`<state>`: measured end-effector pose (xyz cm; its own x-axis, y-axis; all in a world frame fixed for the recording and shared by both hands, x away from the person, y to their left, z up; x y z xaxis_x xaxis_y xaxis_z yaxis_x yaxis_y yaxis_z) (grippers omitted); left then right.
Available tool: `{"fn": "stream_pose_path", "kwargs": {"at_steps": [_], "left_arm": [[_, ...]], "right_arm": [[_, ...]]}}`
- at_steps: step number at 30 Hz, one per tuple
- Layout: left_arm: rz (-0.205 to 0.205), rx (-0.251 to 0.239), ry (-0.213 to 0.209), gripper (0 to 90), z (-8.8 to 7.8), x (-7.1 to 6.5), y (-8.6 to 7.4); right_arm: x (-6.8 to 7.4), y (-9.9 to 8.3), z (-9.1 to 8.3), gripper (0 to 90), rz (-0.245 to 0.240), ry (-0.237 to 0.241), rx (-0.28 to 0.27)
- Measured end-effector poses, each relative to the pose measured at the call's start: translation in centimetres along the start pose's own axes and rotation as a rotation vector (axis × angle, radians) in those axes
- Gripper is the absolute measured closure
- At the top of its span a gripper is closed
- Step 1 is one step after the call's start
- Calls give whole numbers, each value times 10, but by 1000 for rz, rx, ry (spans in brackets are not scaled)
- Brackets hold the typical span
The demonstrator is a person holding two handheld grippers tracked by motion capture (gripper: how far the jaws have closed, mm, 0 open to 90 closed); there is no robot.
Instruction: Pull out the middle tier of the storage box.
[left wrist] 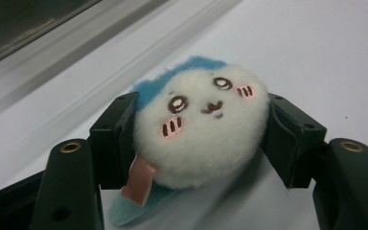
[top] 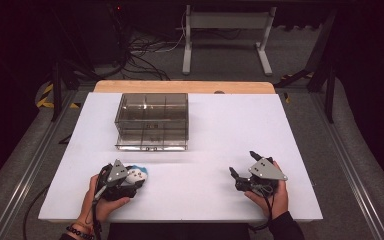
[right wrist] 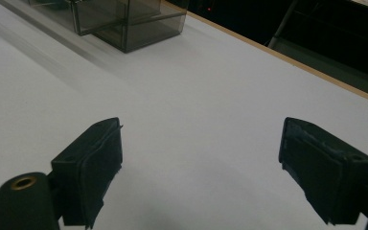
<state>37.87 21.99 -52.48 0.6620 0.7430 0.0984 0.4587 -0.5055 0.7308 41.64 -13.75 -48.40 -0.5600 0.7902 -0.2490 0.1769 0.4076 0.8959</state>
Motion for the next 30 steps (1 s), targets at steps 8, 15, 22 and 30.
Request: {"fn": "stream_pose_path", "kwargs": {"at_steps": [8,15,22,30], "left_arm": [[13,-23,2,374,-2,-1,5],[14,-46,15,376,-7,3,8],[0,-68,28,376,-11,6,10],[-17,-91,48,376,-16,11,11]], "right_arm": [[-4,-1,-6,156,10,-14,-5],[-8,-3,-8,156,18,-28,-2],[-8,-4,-7,156,22,-28,4],[-8,-4,-8,156,19,-29,2]]}}
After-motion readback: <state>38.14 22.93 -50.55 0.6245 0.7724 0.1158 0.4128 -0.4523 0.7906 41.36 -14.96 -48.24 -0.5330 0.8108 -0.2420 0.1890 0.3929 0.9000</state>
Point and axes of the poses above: each handheld gripper's, and its own axes: z roughly forward along the jaws, y roughly out of its top, x roughly to its left, the point moved 9 cm from there along z, roughly forward along the jaws
